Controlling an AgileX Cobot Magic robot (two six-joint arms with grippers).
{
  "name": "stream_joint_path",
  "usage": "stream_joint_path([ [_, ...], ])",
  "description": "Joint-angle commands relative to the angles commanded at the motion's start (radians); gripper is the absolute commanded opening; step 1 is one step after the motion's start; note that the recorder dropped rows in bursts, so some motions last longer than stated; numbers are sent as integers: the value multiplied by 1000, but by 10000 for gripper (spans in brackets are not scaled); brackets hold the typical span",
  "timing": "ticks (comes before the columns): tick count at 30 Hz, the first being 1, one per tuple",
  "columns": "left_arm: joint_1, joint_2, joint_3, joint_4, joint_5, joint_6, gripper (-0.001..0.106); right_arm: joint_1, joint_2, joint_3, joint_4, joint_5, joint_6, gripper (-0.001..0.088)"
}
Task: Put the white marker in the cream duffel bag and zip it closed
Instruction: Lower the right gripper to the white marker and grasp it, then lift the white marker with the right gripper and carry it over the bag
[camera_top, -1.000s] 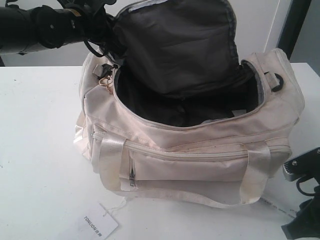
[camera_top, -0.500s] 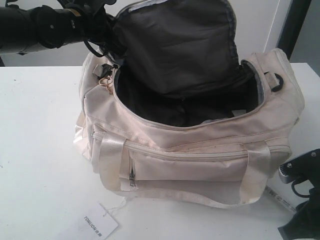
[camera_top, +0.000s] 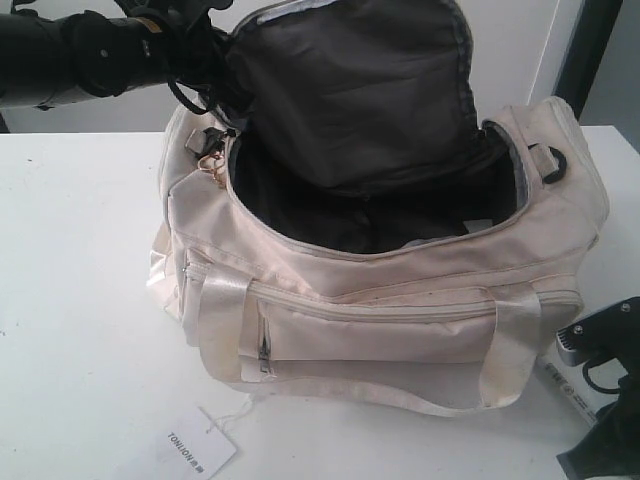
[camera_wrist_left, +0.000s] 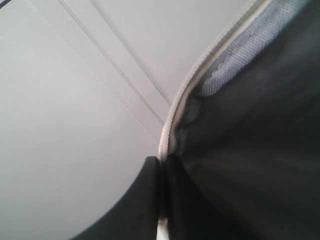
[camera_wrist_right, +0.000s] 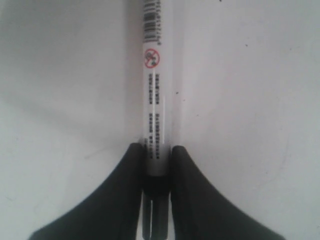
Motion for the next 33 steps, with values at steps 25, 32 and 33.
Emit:
stream_joint_path([
  [25,0,0,0,0,0,0,0,0,-240,-11,0,68,227,0],
  [32,0,0,0,0,0,0,0,0,-335,-11,0,70,257,0],
  [33,0,0,0,0,0,0,0,0,-351,-11,0,70,257,0],
])
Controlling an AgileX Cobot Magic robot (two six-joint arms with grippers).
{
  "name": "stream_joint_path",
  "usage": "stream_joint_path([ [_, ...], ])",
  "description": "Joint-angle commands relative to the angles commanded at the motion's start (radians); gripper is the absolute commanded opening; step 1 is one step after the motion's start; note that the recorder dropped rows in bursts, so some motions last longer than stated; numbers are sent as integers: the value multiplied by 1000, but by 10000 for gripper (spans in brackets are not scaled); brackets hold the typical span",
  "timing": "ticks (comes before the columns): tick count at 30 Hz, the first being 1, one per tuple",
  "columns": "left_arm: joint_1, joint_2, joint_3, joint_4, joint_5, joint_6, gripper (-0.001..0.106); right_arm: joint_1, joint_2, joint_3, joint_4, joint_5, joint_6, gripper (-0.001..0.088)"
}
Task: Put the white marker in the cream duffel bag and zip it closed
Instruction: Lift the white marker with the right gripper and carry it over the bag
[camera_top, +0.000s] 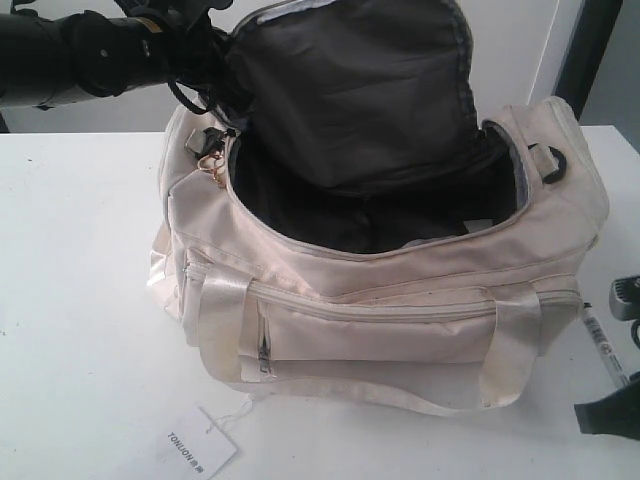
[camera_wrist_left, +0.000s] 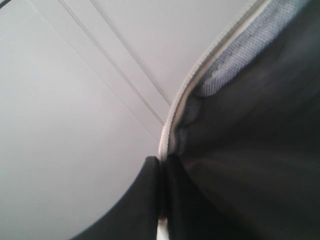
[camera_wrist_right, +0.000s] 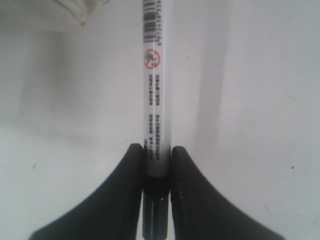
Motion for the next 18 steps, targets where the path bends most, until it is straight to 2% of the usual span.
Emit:
stream_joint_path([
  [9,0,0,0,0,0,0,0,0,-141,0,-7,-29,0,0],
  [18,0,0,0,0,0,0,0,0,-259,0,-94,-53,0,0],
])
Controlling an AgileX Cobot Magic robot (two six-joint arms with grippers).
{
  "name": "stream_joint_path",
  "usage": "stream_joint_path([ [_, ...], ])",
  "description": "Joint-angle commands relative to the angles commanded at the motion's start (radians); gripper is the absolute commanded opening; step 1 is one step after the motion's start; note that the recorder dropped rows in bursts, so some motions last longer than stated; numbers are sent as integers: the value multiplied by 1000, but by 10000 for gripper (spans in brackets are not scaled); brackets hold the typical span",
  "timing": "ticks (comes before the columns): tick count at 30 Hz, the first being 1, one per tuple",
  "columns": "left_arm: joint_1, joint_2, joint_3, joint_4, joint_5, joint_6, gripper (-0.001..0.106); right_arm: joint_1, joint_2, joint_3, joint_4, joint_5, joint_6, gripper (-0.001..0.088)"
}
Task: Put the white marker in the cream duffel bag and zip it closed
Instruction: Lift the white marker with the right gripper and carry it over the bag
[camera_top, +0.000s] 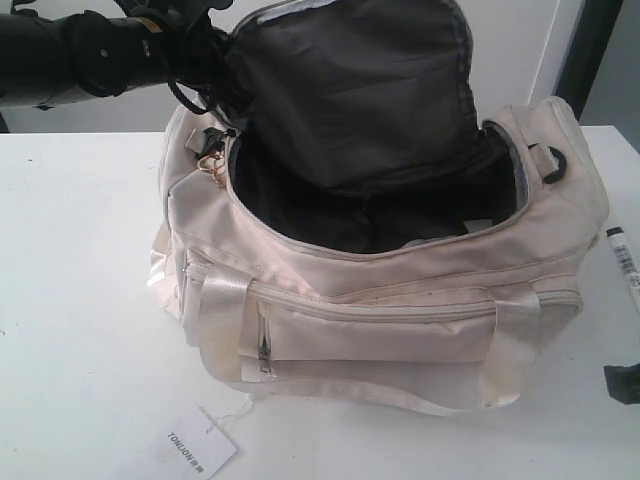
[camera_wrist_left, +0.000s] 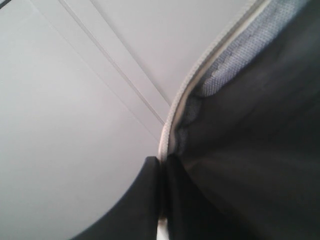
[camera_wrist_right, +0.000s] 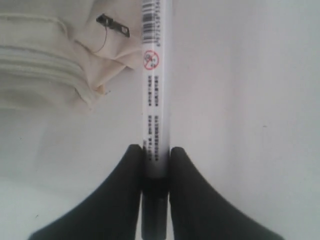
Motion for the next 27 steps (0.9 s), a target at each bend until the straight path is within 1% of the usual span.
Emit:
stream_joint_path([
  [10,0,0,0,0,0,0,0,0,-129,0,0,-51,-2,0],
  [14,0,0,0,0,0,0,0,0,-171,0,0,-53,-32,0],
  [20,0,0,0,0,0,0,0,0,-200,0,0,-53,-35,0],
  [27,0,0,0,0,0,0,0,2,-200,0,19,-53,-35,0],
])
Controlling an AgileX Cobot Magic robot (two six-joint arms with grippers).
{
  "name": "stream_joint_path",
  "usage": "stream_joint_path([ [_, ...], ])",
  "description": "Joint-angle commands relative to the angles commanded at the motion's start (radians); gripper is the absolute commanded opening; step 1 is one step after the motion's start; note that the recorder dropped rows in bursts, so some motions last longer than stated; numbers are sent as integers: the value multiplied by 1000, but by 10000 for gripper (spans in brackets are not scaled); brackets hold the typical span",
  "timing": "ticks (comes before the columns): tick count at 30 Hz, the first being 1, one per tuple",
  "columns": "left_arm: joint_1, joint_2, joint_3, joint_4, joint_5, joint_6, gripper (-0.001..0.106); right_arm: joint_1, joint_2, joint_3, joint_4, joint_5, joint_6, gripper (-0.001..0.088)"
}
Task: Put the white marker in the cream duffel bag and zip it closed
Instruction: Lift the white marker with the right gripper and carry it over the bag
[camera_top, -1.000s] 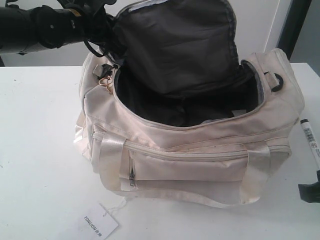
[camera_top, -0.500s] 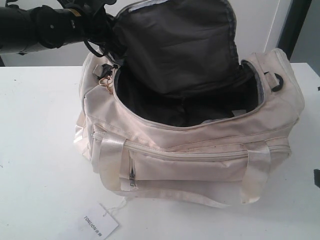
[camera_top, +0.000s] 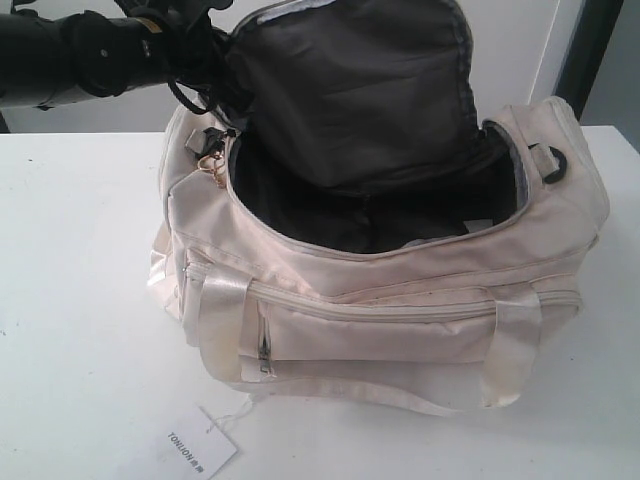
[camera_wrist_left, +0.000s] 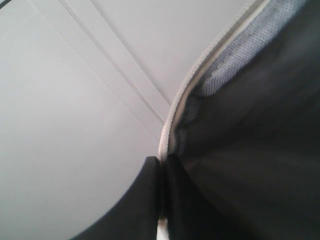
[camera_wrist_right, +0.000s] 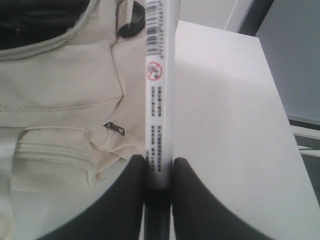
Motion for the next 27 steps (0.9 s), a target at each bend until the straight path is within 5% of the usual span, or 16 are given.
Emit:
stream_joint_path([
  [7,0,0,0,0,0,0,0,0,5,-22,0,25,0,0],
  [13,0,0,0,0,0,0,0,0,60,-191,9,174,-64,0],
  [17,0,0,0,0,0,0,0,0,150,-307,140,221,-87,0],
  [27,0,0,0,0,0,0,0,0,464,-561,552,391,-417,0],
])
